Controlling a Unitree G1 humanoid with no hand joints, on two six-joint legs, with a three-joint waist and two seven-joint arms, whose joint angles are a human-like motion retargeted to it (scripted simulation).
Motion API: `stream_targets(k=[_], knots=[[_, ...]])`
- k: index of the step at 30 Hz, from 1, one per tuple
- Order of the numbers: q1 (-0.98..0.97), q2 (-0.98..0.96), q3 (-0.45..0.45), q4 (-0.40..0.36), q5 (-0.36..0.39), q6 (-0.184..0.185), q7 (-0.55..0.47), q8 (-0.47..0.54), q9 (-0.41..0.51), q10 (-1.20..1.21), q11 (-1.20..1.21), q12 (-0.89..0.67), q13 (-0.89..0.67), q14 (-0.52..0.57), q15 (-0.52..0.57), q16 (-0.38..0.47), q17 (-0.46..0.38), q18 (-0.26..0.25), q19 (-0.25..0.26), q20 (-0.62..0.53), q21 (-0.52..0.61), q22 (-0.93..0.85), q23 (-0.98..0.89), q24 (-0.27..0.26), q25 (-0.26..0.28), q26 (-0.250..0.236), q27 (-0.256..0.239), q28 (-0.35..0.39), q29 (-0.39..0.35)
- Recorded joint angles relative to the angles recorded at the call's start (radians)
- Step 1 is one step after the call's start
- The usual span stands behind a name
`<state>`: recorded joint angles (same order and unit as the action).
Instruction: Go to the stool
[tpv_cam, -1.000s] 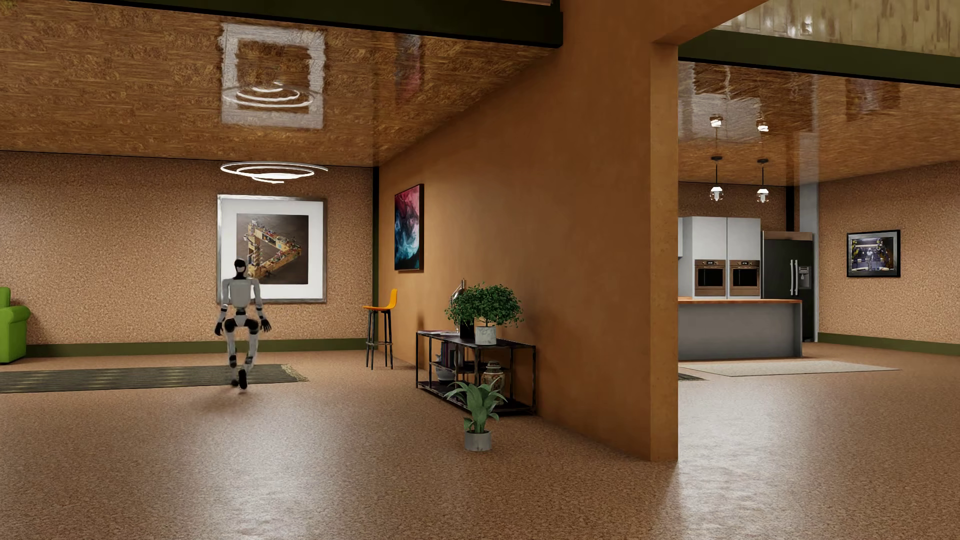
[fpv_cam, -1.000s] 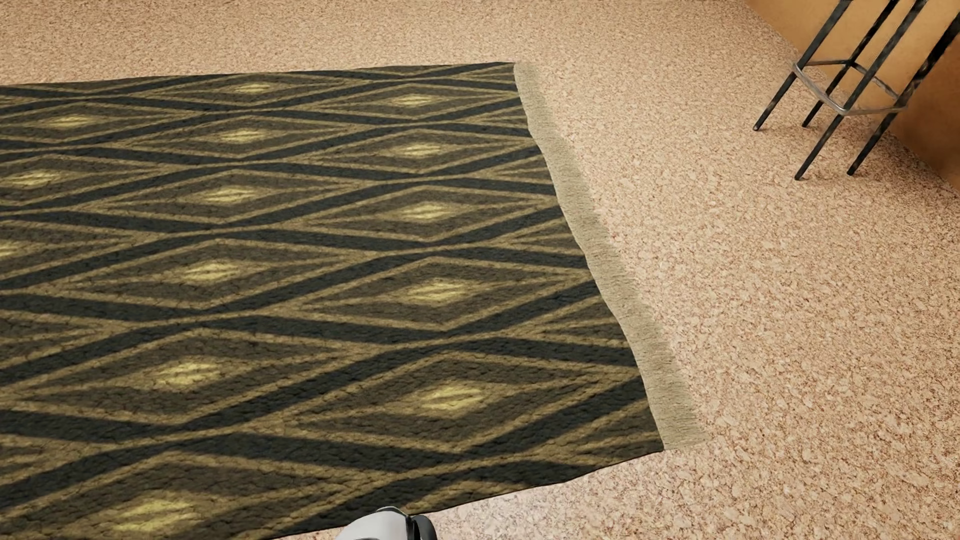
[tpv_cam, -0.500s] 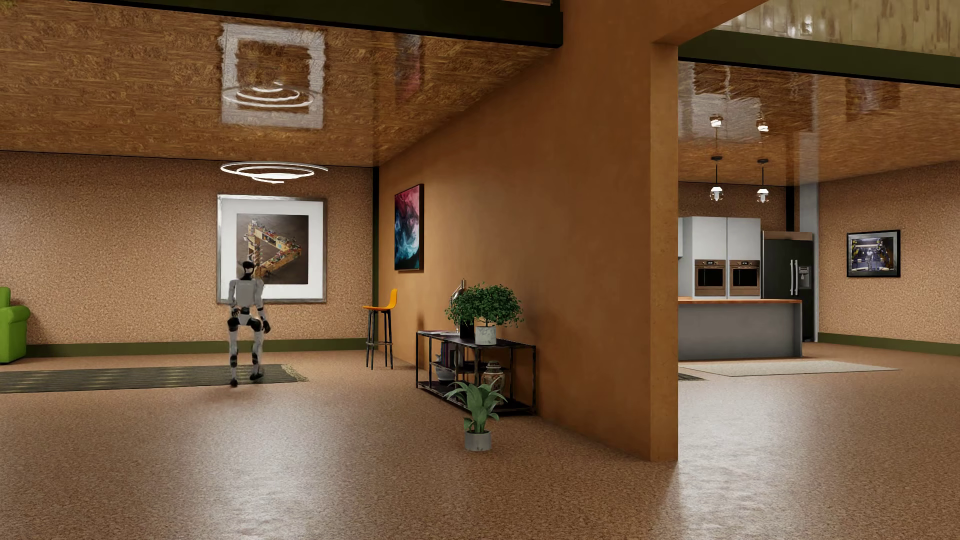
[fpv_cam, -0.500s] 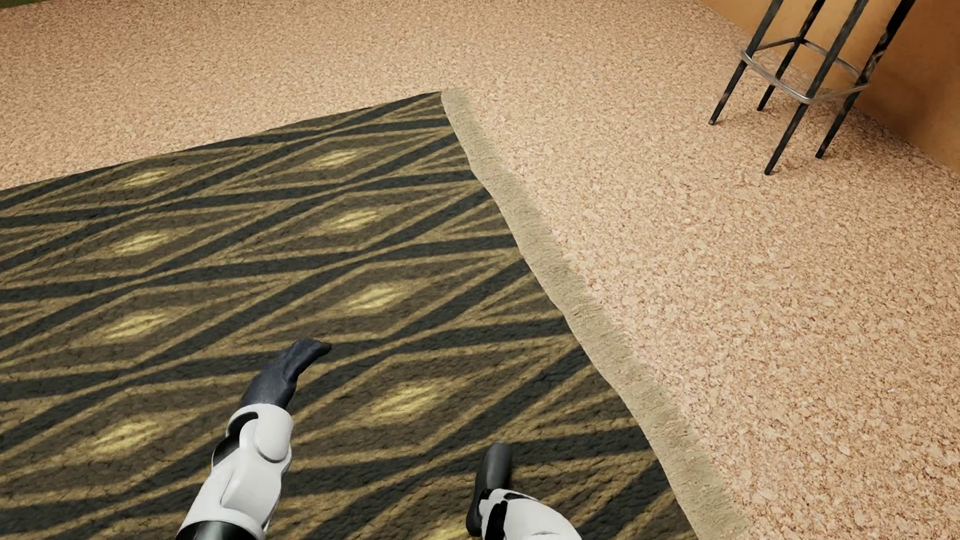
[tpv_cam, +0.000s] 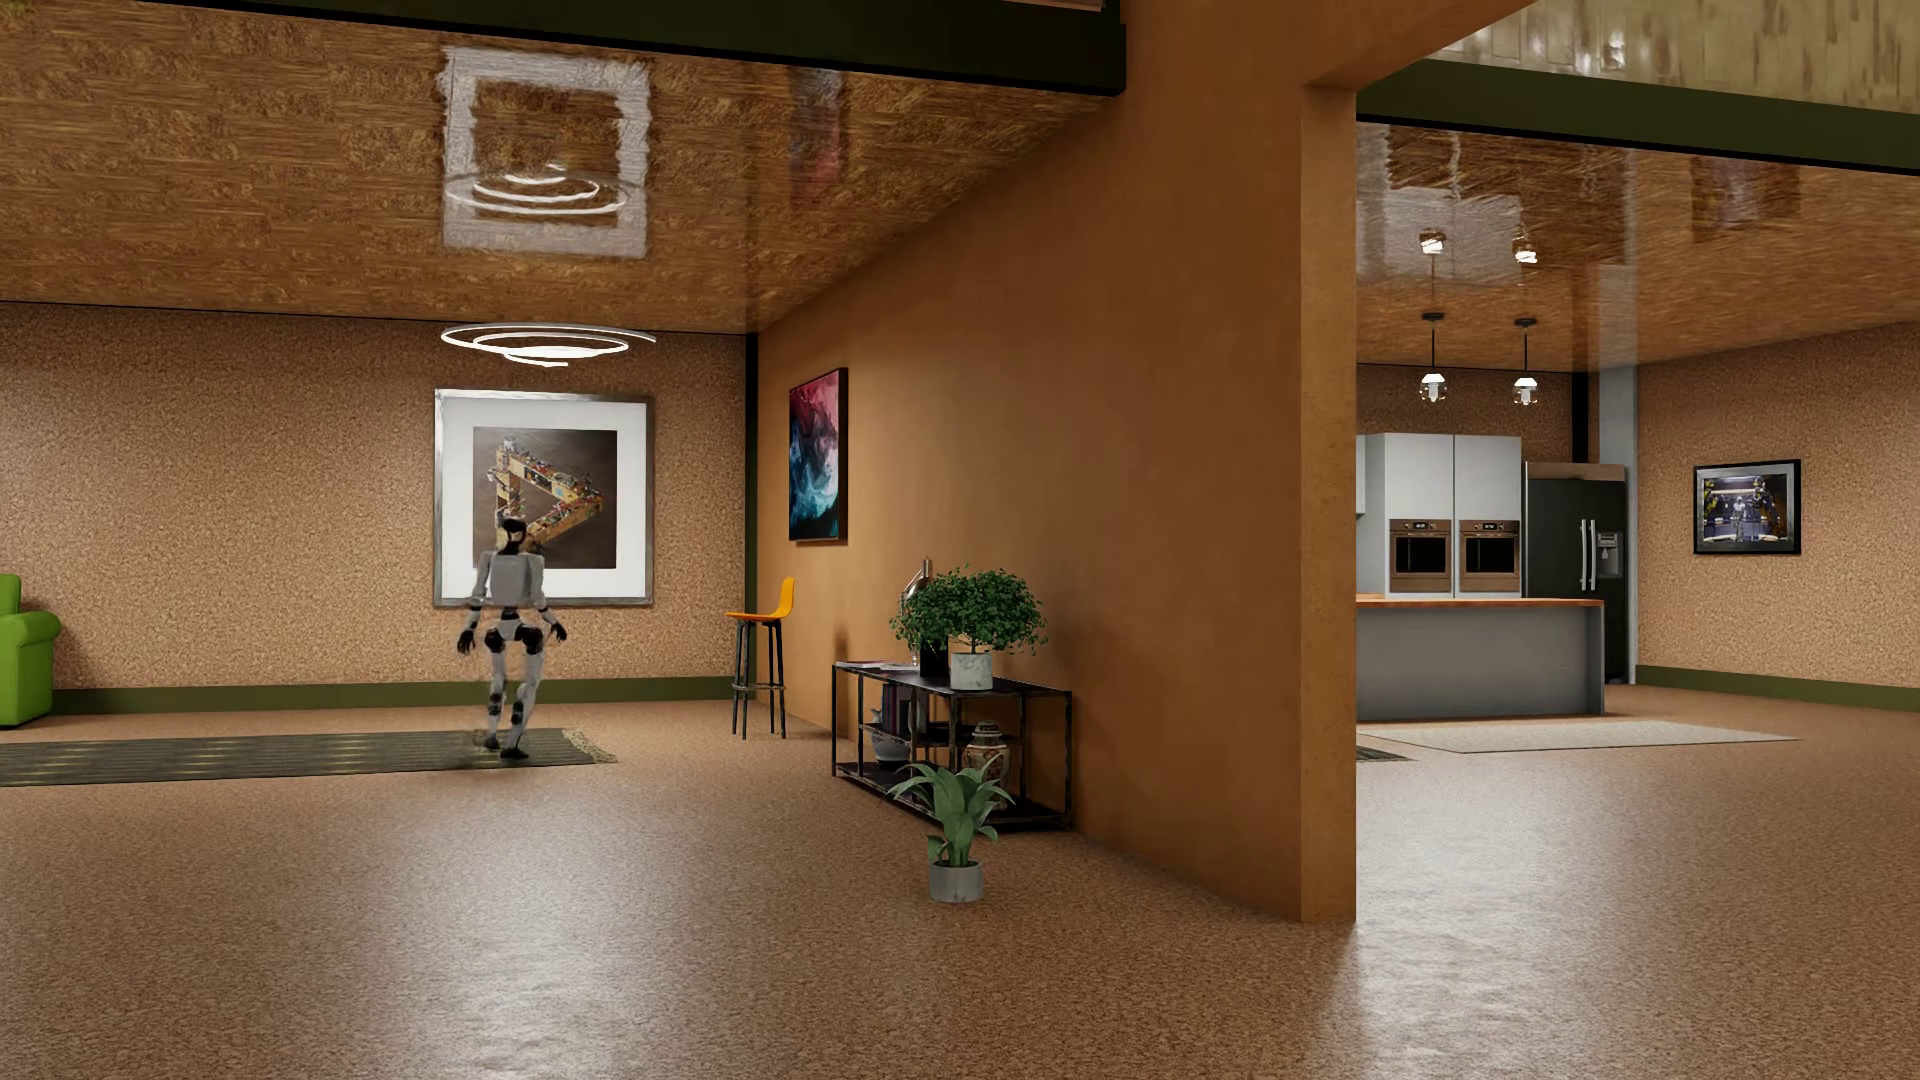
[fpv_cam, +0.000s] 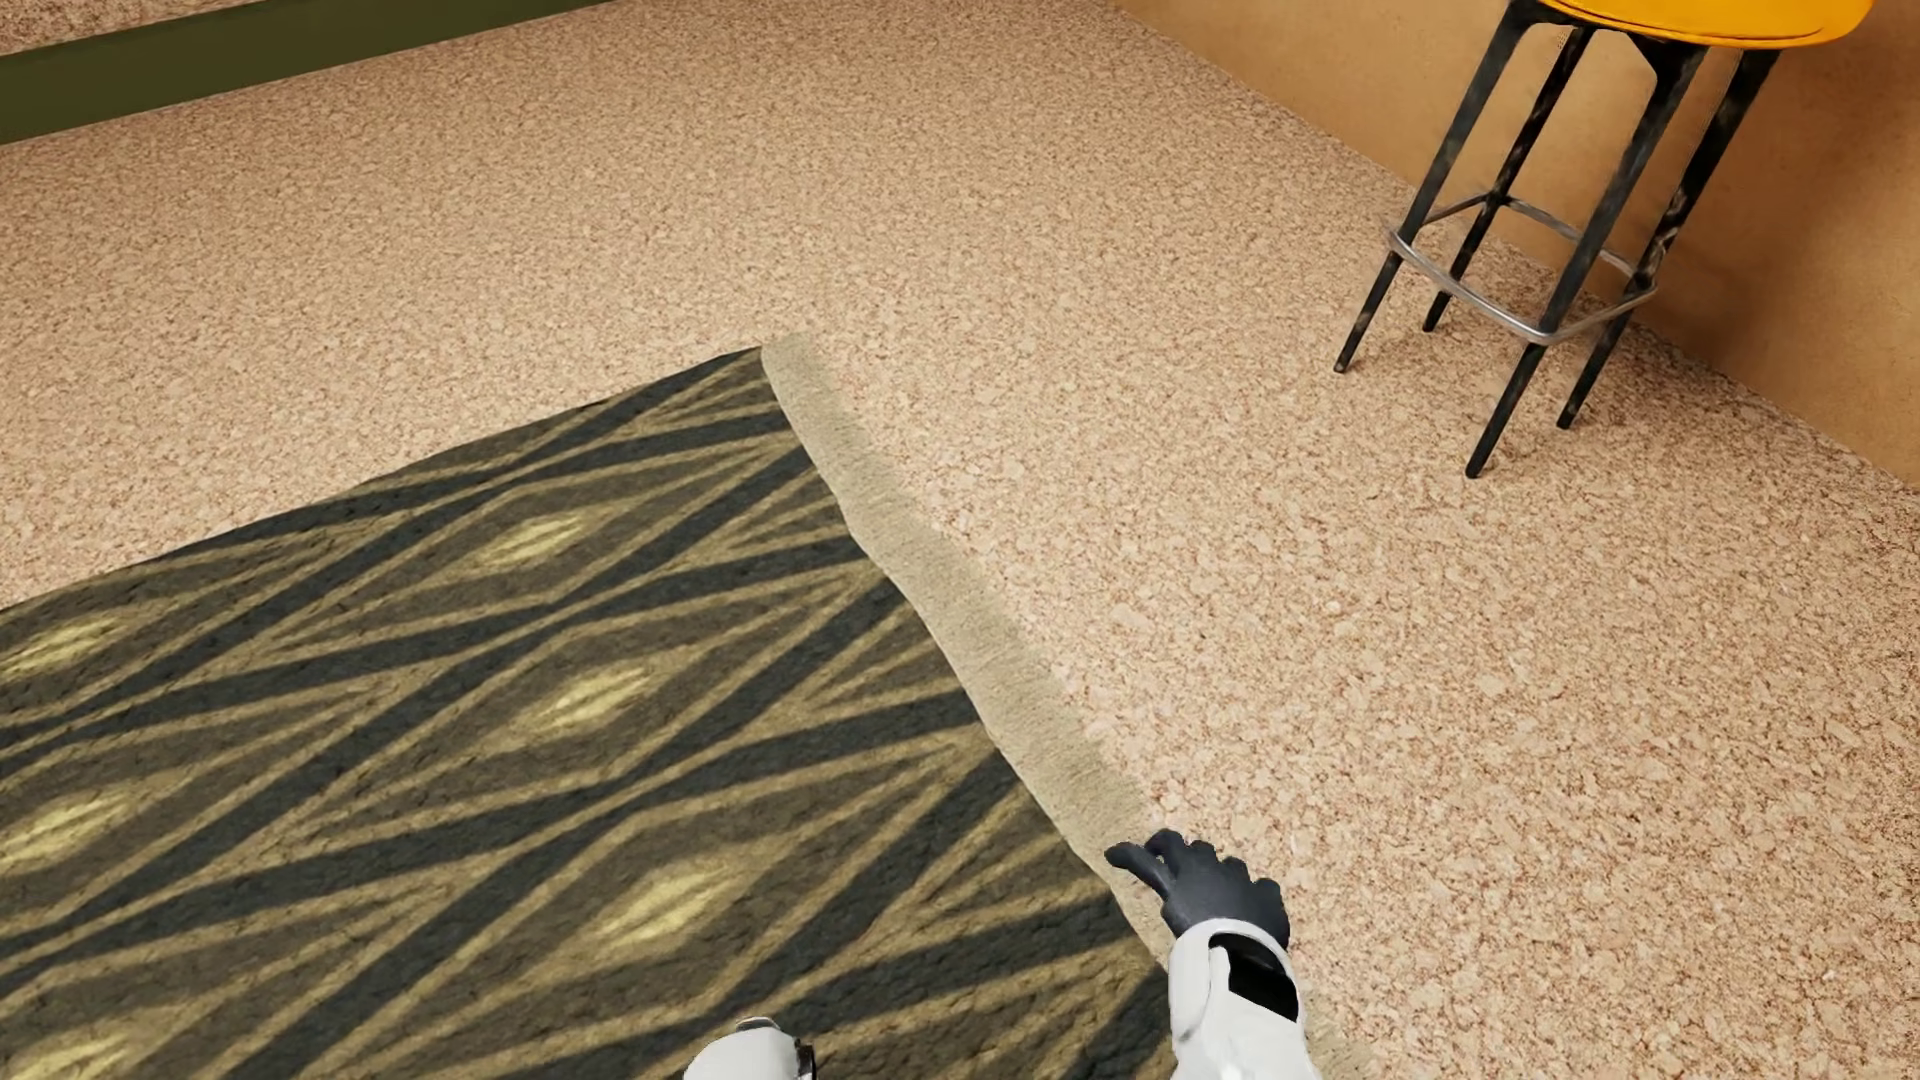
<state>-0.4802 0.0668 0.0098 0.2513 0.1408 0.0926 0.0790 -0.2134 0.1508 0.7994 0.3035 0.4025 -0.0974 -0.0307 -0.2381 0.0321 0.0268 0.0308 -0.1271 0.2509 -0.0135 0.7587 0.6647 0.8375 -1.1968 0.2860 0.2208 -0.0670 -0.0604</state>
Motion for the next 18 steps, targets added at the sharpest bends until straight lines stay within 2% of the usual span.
stream_targets(k=[1, 2, 3, 4, 5, 6, 7, 9, 11, 12, 14, 15, 16, 17, 18], knots=[[0.008, 0.031, 0.005, -0.021, 0.008, 0.001, -0.021, 0.024, -0.003, -0.246, -0.014, 0.006, -0.025, 0.021, -0.024, -0.007, -0.017, 0.001, 0.008, 0.009, 0.035, -0.007, -0.029, 0.010, -0.005, 0.001, -0.016, -0.009, 0.018], [0.040, 0.065, 0.007, -0.053, 0.011, 0.000, -0.066, 0.046, -0.005, -0.509, -0.028, 0.007, -0.042, 0.034, -0.051, -0.018, -0.030, -0.025, 0.016, 0.020, 0.059, -0.018, -0.052, 0.014, -0.011, -0.002, -0.012, -0.004, 0.026], [0.032, 0.096, 0.006, -0.076, 0.012, -0.003, -0.098, 0.065, -0.003, -0.621, -0.018, 0.006, -0.049, -0.013, -0.085, -0.026, -0.033, -0.088, 0.028, 0.029, 0.074, -0.029, -0.069, 0.021, -0.006, -0.002, -0.001, 0.004, 0.021], [0.019, 0.124, 0.002, -0.094, 0.003, -0.004, -0.068, 0.072, 0.000, -0.637, 0.003, -0.004, -0.044, -0.009, -0.113, -0.033, -0.040, -0.151, 0.044, 0.030, 0.079, -0.035, -0.075, 0.031, 0.005, 0.001, 0.012, 0.006, 0.021], [0.018, 0.155, 0.002, -0.118, -0.017, -0.010, -0.076, 0.073, 0.001, -0.589, 0.027, -0.020, -0.028, 0.065, -0.132, -0.042, -0.053, -0.100, 0.060, 0.029, 0.081, -0.041, -0.069, 0.039, 0.004, 0.000, 0.038, 0.009, 0.026], [0.013, 0.197, 0.003, -0.143, -0.036, -0.018, -0.095, 0.073, 0.004, -0.490, 0.063, -0.034, -0.002, 0.119, -0.123, -0.050, -0.058, -0.072, 0.078, 0.031, 0.079, -0.052, -0.056, 0.042, 0.009, -0.004, 0.066, 0.022, 0.028], [0.018, 0.225, 0.004, -0.152, -0.059, -0.029, -0.090, 0.079, 0.006, -0.389, 0.111, -0.043, 0.028, 0.147, -0.079, -0.063, -0.062, -0.086, 0.086, 0.042, 0.079, -0.067, -0.028, 0.034, 0.010, -0.003, 0.090, 0.042, 0.032], [0.040, 0.182, 0.005, -0.146, -0.127, -0.059, -0.026, 0.100, 0.015, -0.221, 0.351, -0.060, 0.071, 0.009, 0.105, -0.096, -0.076, -0.053, 0.085, 0.066, 0.091, -0.096, 0.084, -0.005, -0.022, -0.019, 0.135, 0.098, 0.081], [0.104, 0.002, 0.002, -0.126, -0.231, -0.095, 0.060, 0.108, 0.024, -0.161, 0.732, -0.099, 0.098, -0.107, 0.308, -0.101, -0.075, -0.054, 0.148, 0.061, 0.082, -0.071, 0.201, -0.031, -0.066, -0.015, 0.199, 0.141, 0.161], [0.150, -0.096, -0.004, -0.114, -0.271, -0.111, 0.094, 0.114, 0.028, -0.164, 0.874, -0.135, 0.126, -0.143, 0.335, -0.078, -0.066, -0.057, 0.192, 0.034, 0.067, -0.042, 0.211, -0.018, -0.075, -0.004, 0.211, 0.129, 0.169], [0.253, -0.285, -0.025, -0.096, -0.299, -0.135, 0.152, 0.105, 0.034, -0.200, 1.032, -0.229, 0.214, -0.194, 0.244, -0.001, -0.049, -0.064, 0.140, -0.062, 0.019, 0.033, 0.154, 0.052, -0.049, 0.010, 0.186, 0.063, 0.115], [0.303, -0.365, -0.037, -0.094, -0.320, -0.141, 0.176, 0.082, 0.037, -0.222, 1.049, -0.277, 0.274, -0.216, 0.241, 0.047, -0.045, -0.069, 0.154, -0.120, -0.017, 0.069, 0.104, 0.107, -0.014, -0.004, 0.157, 0.025, 0.082], [0.353, -0.435, -0.050, -0.095, -0.341, -0.147, 0.199, 0.052, 0.038, -0.247, 1.023, -0.329, 0.327, -0.237, 0.246, 0.085, -0.035, -0.074, 0.145, -0.170, -0.050, 0.091, 0.058, 0.147, 0.023, -0.009, 0.137, 0.014, 0.068], [0.401, -0.494, -0.062, -0.100, -0.361, -0.150, 0.223, 0.019, 0.040, -0.274, 0.953, -0.376, 0.365, -0.257, 0.240, 0.113, -0.021, -0.080, 0.143, -0.200, -0.081, 0.094, 0.022, 0.167, 0.058, -0.015, 0.129, 0.018, 0.063], [0.449, -0.536, -0.072, -0.106, -0.373, -0.153, 0.246, -0.019, 0.040, -0.298, 0.840, -0.413, 0.395, -0.278, 0.237, 0.137, -0.014, -0.087, 0.133, -0.211, -0.103, 0.082, 0.004, 0.164, 0.080, -0.030, 0.129, 0.038, 0.062]])
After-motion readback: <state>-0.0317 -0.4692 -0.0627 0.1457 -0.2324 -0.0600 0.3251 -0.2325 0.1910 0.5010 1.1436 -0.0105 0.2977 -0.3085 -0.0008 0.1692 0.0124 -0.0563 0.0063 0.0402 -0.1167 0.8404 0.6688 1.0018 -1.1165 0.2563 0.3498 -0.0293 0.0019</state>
